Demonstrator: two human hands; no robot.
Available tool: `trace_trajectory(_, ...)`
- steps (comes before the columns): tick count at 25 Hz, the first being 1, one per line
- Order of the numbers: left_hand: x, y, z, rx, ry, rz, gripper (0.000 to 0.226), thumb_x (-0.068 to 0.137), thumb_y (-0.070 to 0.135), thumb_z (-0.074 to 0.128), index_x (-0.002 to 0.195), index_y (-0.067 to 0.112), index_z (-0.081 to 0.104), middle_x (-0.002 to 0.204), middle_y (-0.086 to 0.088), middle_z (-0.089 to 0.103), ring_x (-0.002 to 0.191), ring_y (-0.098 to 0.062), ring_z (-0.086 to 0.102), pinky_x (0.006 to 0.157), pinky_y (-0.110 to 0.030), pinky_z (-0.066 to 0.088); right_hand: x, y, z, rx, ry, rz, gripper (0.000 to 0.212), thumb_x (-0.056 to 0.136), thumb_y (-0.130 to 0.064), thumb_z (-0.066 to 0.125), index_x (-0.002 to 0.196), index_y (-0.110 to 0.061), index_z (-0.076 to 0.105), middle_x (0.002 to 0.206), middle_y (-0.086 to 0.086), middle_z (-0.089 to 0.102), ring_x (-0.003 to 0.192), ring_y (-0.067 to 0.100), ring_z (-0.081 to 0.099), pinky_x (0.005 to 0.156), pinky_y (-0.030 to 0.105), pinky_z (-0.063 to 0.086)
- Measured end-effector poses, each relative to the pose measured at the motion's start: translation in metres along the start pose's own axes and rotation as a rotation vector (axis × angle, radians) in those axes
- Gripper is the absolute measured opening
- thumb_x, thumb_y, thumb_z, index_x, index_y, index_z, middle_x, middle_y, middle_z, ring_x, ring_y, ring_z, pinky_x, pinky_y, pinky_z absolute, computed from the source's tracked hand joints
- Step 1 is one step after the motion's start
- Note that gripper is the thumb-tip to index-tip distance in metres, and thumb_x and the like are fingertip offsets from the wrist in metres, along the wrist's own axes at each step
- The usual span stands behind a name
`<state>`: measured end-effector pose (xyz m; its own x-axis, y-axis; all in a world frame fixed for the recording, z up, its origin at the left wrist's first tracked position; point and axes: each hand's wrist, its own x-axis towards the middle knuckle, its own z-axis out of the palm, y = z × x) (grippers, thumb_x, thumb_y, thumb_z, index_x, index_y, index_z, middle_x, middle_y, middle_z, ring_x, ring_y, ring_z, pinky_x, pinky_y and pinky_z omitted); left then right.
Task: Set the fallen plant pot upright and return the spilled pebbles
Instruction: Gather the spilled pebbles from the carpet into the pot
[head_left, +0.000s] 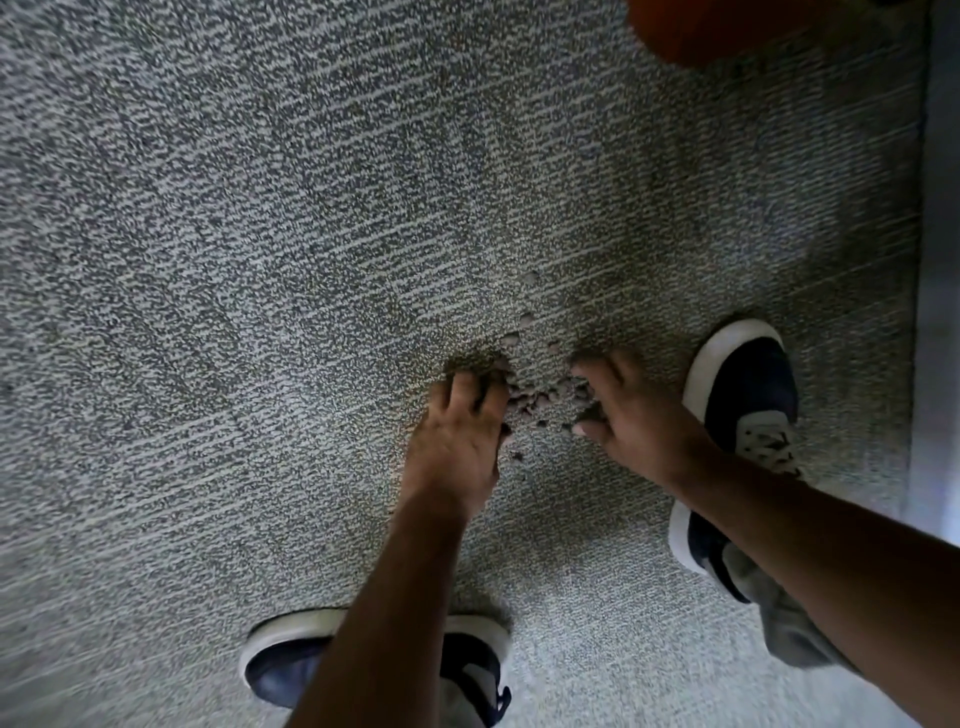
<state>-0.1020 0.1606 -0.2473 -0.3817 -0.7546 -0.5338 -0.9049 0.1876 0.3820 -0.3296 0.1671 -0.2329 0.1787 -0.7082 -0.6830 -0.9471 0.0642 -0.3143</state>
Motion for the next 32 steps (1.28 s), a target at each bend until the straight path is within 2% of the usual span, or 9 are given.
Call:
trace_trajectory(5, -0.004, -0.003, 0.002, 0.031, -0.046, 0.072, 0.082, 0.061, 0.033, 0.086, 0.130, 0.022, 0.042, 0.122, -0.007, 0.040, 0.108, -0.025, 0.041, 0.064, -0.040, 0.060, 0.021, -0.024, -0.012, 0.140, 0.054, -0.058, 0.034, 0.092, -0.020, 0.066, 0.124, -0.013, 0.056, 0.119, 0.011, 0.050, 0.087, 0.033, 0.062, 0.070, 0.046, 0.057)
trace_trajectory(9, -0.010, -0.006, 0.001, 0.030, -0.086, 0.064, 0.085, 0.060, 0.032, 0.085, 0.133, 0.026, 0.041, 0.125, -0.005, 0.032, 0.112, -0.024, 0.034, 0.066, -0.039, 0.060, 0.038, -0.048, -0.019, 0.272, 0.101, -0.049, 0.038, 0.092, -0.024, 0.065, 0.127, -0.017, 0.051, 0.124, 0.008, 0.048, 0.091, 0.026, 0.064, 0.072, 0.043, 0.060)
trace_trajectory(12, -0.009, -0.002, -0.003, -0.004, -0.106, 0.036, 0.081, 0.065, 0.017, 0.082, 0.133, 0.024, 0.039, 0.127, -0.006, 0.038, 0.113, -0.027, 0.039, 0.060, -0.041, 0.060, 0.040, -0.056, -0.017, 0.133, 0.027, -0.052, 0.057, 0.089, -0.035, 0.068, 0.140, -0.024, 0.043, 0.130, 0.009, 0.041, 0.087, 0.019, 0.062, 0.064, 0.030, 0.058)
trace_trajectory(16, -0.005, 0.000, -0.008, 0.009, -0.091, 0.055, 0.065, 0.077, 0.011, 0.070, 0.136, 0.017, 0.046, 0.132, -0.010, 0.052, 0.113, -0.031, 0.052, 0.066, -0.040, 0.060, 0.036, -0.063, -0.016, -0.045, 0.019, -0.211, 0.035, 0.093, -0.026, 0.063, 0.126, -0.019, 0.053, 0.127, 0.011, 0.045, 0.077, 0.021, 0.061, 0.055, 0.024, 0.041)
trace_trajectory(21, -0.009, -0.001, -0.010, -0.023, -0.068, 0.047, 0.055, 0.085, 0.009, 0.063, 0.138, 0.013, 0.049, 0.134, -0.012, 0.053, 0.117, -0.031, 0.052, 0.072, -0.041, 0.063, 0.038, -0.065, -0.015, -0.132, -0.088, -0.296, 0.039, 0.088, -0.014, 0.067, 0.125, -0.017, 0.056, 0.131, 0.006, 0.045, 0.080, 0.016, 0.063, 0.064, 0.030, 0.059)
trace_trajectory(24, -0.012, -0.001, -0.011, -0.076, -0.042, 0.004, 0.055, 0.082, 0.005, 0.059, 0.136, 0.013, 0.056, 0.134, -0.011, 0.057, 0.117, -0.031, 0.056, 0.070, -0.041, 0.062, 0.038, -0.064, -0.013, -0.115, -0.072, -0.354, 0.032, 0.086, -0.015, 0.069, 0.118, -0.017, 0.064, 0.126, 0.003, 0.057, 0.079, 0.013, 0.065, 0.061, 0.022, 0.054)
trace_trajectory(27, -0.011, 0.000, -0.005, -0.228, 0.036, -0.125, 0.046, 0.081, -0.004, 0.059, 0.119, 0.018, 0.070, 0.130, -0.006, 0.062, 0.111, -0.028, 0.061, 0.072, -0.040, 0.062, 0.035, -0.061, -0.014, 0.105, -0.005, -0.210, 0.018, 0.089, -0.021, 0.067, 0.107, -0.021, 0.068, 0.113, -0.003, 0.062, 0.082, 0.011, 0.062, 0.063, 0.021, 0.048)
trace_trajectory(29, -0.005, 0.001, -0.006, -0.429, 0.155, -0.236, 0.039, 0.078, -0.012, 0.060, 0.092, 0.018, 0.079, 0.113, -0.003, 0.070, 0.094, -0.024, 0.069, 0.074, -0.027, 0.058, 0.031, -0.057, -0.020, 0.360, 0.073, -0.034, 0.013, 0.090, -0.022, 0.067, 0.102, -0.024, 0.072, 0.100, -0.009, 0.065, 0.084, 0.005, 0.062, 0.069, 0.020, 0.050)
trace_trajectory(32, 0.000, 0.000, -0.017, -0.748, 0.191, -0.581, 0.042, 0.080, -0.004, 0.067, 0.071, 0.036, 0.075, 0.088, 0.012, 0.075, 0.082, -0.013, 0.071, 0.074, -0.017, 0.049, 0.026, -0.059, -0.045, 0.896, 0.190, 0.202, 0.012, 0.088, -0.023, 0.072, 0.097, -0.032, 0.075, 0.086, -0.009, 0.075, 0.080, 0.003, 0.071, 0.071, 0.021, 0.059)
